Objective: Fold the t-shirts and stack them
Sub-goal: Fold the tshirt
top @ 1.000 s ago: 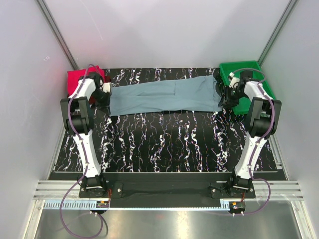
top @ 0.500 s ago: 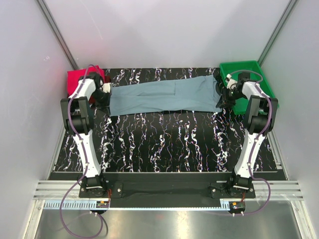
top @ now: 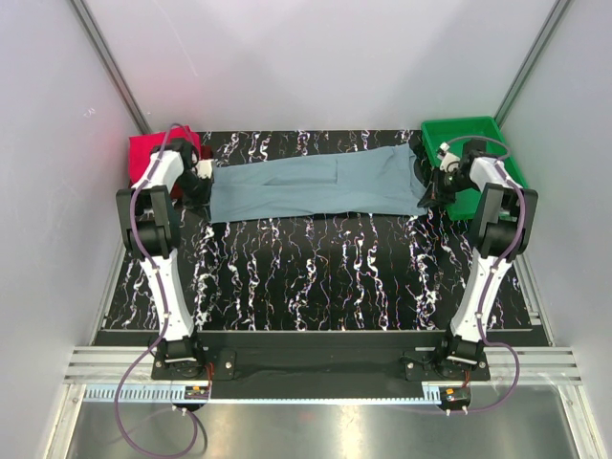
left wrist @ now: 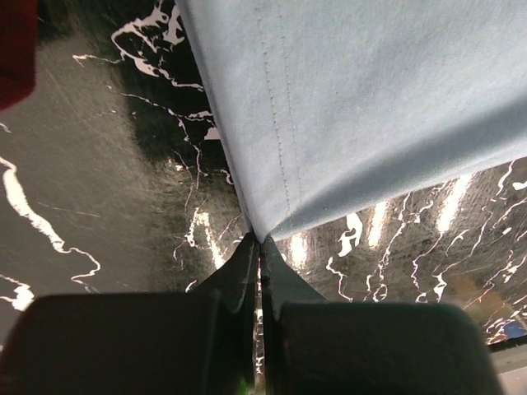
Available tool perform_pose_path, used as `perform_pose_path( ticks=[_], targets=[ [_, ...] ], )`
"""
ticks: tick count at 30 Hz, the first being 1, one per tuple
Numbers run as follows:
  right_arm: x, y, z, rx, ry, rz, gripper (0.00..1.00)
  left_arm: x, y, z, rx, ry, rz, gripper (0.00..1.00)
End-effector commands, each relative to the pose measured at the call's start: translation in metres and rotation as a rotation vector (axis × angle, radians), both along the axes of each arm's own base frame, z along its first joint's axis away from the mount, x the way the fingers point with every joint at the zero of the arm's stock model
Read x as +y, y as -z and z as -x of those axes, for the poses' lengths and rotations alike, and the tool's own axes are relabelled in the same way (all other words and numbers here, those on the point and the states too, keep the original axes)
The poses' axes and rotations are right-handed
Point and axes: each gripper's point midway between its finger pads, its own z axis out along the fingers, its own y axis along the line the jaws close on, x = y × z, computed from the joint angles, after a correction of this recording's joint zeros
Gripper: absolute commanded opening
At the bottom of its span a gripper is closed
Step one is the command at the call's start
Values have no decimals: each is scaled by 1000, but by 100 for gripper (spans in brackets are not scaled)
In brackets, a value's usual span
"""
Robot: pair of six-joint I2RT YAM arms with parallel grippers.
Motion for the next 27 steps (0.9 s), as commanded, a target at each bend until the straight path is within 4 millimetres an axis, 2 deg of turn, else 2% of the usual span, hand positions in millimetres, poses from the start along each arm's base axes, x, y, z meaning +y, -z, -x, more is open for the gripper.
perform_pose_path(
  ticks=[1, 7, 13, 14, 15, 16, 18, 20, 24, 27],
  targets=[
    [-15, -44, -11, -98, 25, 19, 0, 11, -22, -17, -67, 20, -30, 0],
    [-23, -49, -8, -102, 37, 12, 0, 22, -30, -14, -71, 6, -24, 0],
    [-20, -48, -6, -91, 43, -9, 0, 16, -26, -2, -41, 11, 1, 0],
    [-20, -48, -5, -89, 44, -7, 4, 16, -27, -1, -43, 8, 1, 1],
    [-21, -50, -6, -93, 45, 0, 12, 18, -28, 0, -42, 2, -11, 4],
    [-21, -51, -3, -88, 35, 3, 22, 19, -28, 0, -45, -2, -23, 12],
    [-21, -63, -4, -114, 30, 7, 40, 24, -40, -3, -73, -19, -50, 43],
    [-21, -82, -7, -155, 36, 13, 46, 27, -56, -9, -121, -37, -72, 57],
    [-19, -119, -17, -230, 75, -8, 51, 29, -96, -32, -256, -51, -92, 61],
    [-9, -139, -25, -273, 100, -74, 51, 22, -112, -52, -329, -28, -102, 61]
  ],
)
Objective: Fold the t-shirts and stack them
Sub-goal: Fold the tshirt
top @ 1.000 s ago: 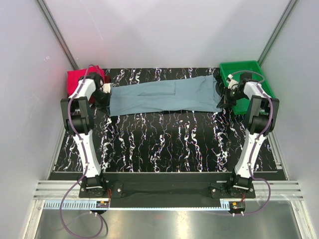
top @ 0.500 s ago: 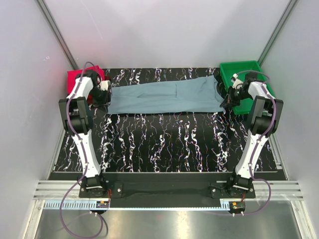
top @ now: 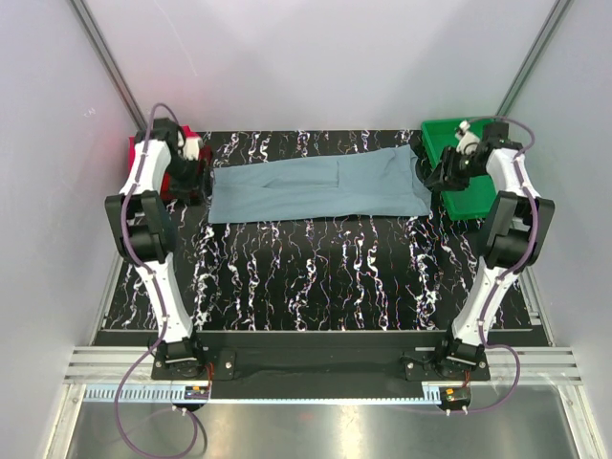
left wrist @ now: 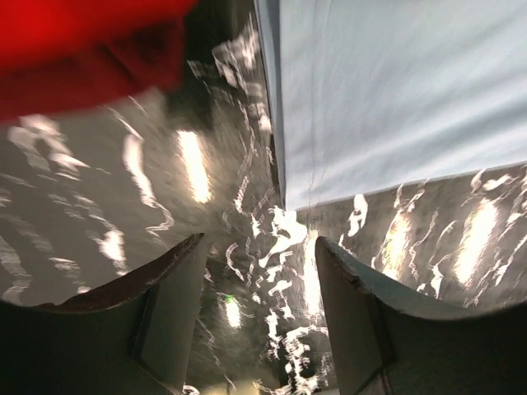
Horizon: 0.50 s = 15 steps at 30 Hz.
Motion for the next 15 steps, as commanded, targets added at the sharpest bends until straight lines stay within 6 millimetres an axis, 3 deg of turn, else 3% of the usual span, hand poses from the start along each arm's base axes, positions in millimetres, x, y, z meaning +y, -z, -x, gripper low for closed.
perform_pose_path(
  ticks=[1, 3, 10, 15],
  targets=[
    [10, -72, -26, -196, 20, -66, 51, -3, -62, -39, -219, 14, -47, 60],
    [22, -68, -34, -164, 34, -136, 50, -17, -55, -51, -228, 43, -39, 59],
    [82, -18, -54, -96, -71, -151, 49, -78, -18, -76, -212, 141, 19, 54],
    [113, 3, -57, -66, -127, -158, 49, -94, -4, -102, -248, 173, 5, 54]
  ],
)
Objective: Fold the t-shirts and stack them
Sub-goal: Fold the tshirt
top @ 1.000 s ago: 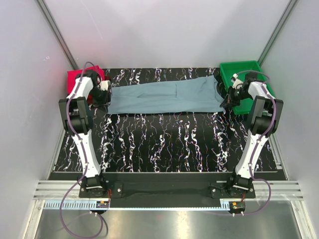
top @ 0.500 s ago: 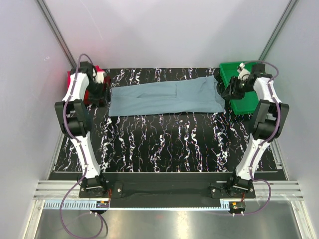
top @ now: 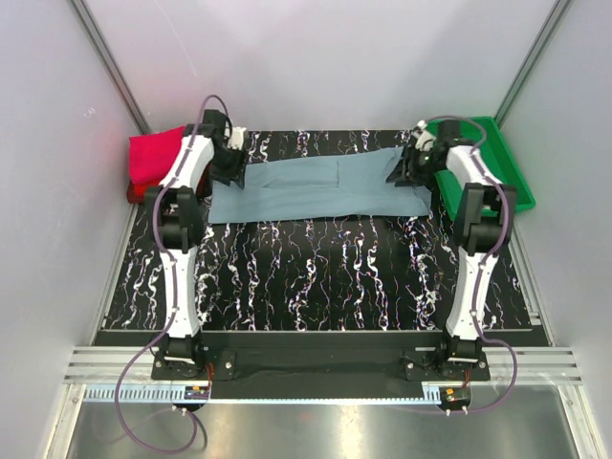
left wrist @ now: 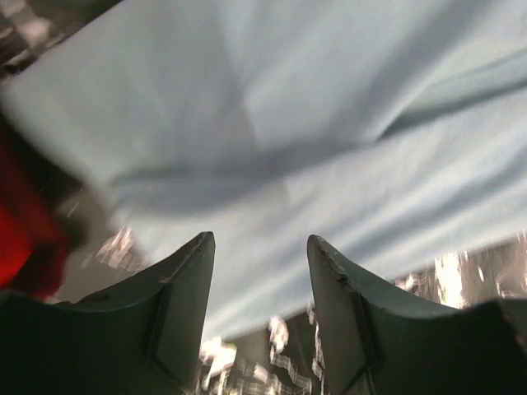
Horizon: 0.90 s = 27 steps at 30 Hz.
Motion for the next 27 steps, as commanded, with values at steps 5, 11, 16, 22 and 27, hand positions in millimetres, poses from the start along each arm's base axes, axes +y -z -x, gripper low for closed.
perform_pose_path(
  ticks=[5, 11, 16, 22, 27],
  targets=[
    [27, 14, -3, 22, -32, -9, 49, -2, 18, -30, -52, -2, -25, 53],
    [15, 40, -4, 64, 18, 69, 49, -1, 44, -18, 16, -27, -59, 56],
    [15, 51, -16, 72, 36, 68, 52, -19, 56, 7, 96, -18, -54, 56],
    [21, 57, -40, 58, 61, 47, 53, -27, 55, 38, 164, -16, -89, 59],
    [23, 49, -77, -13, 72, 29, 56, -38, 42, 79, 219, 19, -103, 59]
  ],
)
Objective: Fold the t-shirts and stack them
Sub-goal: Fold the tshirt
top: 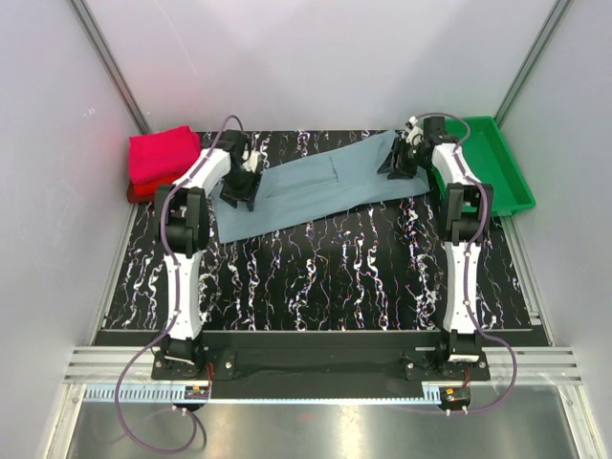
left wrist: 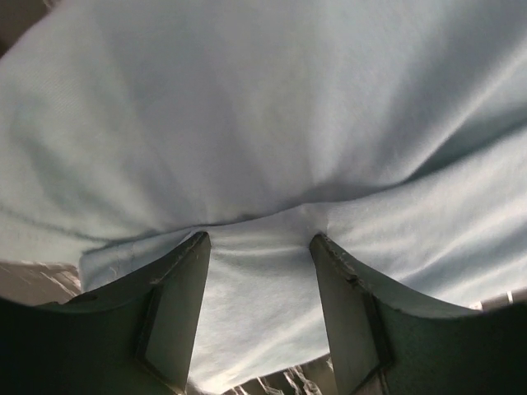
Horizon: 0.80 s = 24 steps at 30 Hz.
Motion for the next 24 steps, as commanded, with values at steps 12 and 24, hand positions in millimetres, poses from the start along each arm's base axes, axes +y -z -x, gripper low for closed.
perform_pose_path(
  ticks=[12, 24],
  targets=[
    [41, -44, -63, -232, -46, -83, 59, -62, -45, 125, 110, 164, -4, 62],
    [38, -181, -19, -364, -58, -67, 65, 28, -109, 69, -133, -16, -128, 64]
  ],
)
